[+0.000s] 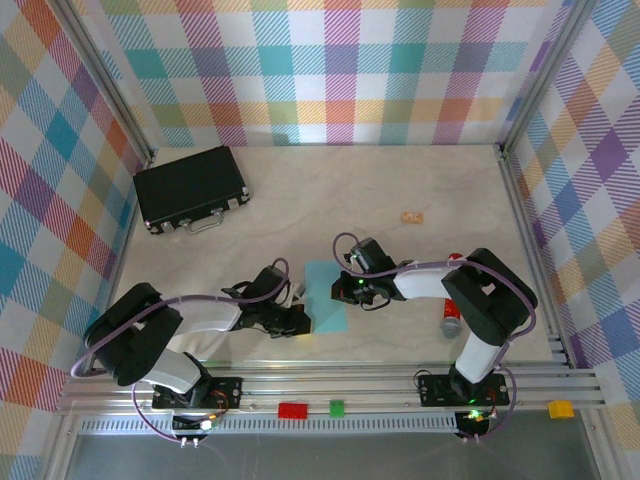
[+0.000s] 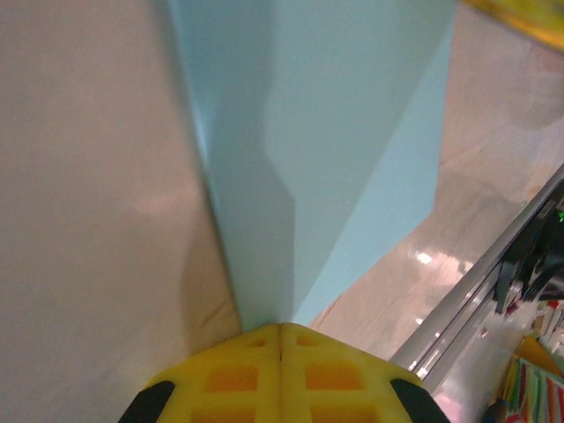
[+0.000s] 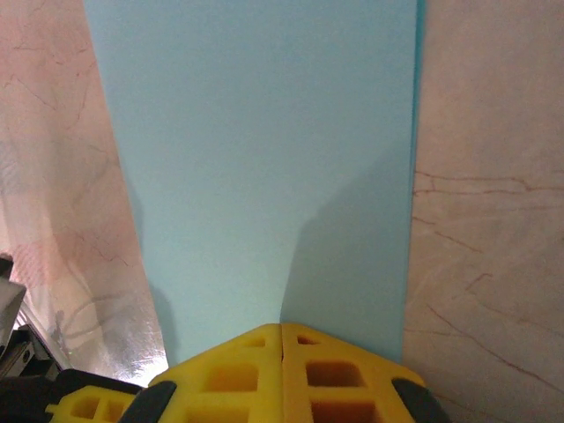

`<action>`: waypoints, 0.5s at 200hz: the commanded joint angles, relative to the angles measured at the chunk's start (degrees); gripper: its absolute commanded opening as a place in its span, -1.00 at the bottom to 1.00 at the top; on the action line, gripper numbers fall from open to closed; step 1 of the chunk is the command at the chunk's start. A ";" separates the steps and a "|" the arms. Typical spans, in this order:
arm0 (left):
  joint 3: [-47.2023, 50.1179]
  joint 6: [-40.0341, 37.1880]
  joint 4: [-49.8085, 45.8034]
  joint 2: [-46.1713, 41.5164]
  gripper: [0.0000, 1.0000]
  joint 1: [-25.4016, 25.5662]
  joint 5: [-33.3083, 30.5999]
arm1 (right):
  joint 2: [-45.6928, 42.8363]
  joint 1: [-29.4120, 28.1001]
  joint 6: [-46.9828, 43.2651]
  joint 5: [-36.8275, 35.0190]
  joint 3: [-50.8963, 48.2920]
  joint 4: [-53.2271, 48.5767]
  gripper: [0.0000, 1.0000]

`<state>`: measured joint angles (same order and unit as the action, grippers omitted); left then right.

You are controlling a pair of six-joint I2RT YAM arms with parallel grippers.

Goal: Fold a paper plane with a square sheet of paper (pick it up from the middle)

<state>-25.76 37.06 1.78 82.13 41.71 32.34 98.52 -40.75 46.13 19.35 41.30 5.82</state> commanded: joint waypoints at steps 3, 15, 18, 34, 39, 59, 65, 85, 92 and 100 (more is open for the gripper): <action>1.15 -4.10 -10.65 -2.64 -0.95 1.48 -0.57 | 5.10 -0.38 0.18 -7.14 -4.38 -13.72 -1.00; -0.42 -4.91 -13.07 -3.72 -0.95 2.27 -2.15 | 5.19 -0.38 0.28 -7.05 -4.26 -13.64 -1.00; -0.88 -5.01 -13.56 -3.90 -0.95 2.58 -2.69 | 5.19 -0.38 0.32 -7.05 -4.29 -13.65 -1.00; -2.81 -4.27 -14.38 -5.63 -0.96 3.20 -4.73 | 5.10 -0.38 0.46 -6.98 -4.44 -13.64 -1.00; -3.12 -3.48 -13.94 -6.35 -0.96 3.26 -5.38 | 5.02 -0.38 0.45 -7.02 -4.41 -13.64 -1.00; -4.48 -0.49 -10.48 -8.68 -0.96 3.21 -7.54 | 4.81 -0.38 0.56 -7.15 -4.60 -13.60 -1.00; -5.12 0.13 -9.54 -8.90 -0.95 3.19 -7.90 | 4.75 -0.38 0.54 -7.14 -4.64 -13.61 -1.00; -7.38 1.84 -6.05 -6.71 -0.95 2.77 -8.84 | 4.75 -0.38 0.60 -7.14 -4.69 -13.67 -1.00; -8.23 2.51 -4.05 -4.98 -0.94 2.52 -7.97 | 4.75 -0.38 0.62 -7.14 -4.80 -13.60 -1.00; -9.19 3.27 -2.10 -2.51 -0.94 2.31 -6.85 | 4.75 -0.38 0.63 -7.14 -4.77 -13.69 -1.00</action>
<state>-31.86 37.26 -6.37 75.31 44.47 25.39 98.52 -40.75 46.30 19.35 41.19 5.89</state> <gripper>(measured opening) 0.050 0.059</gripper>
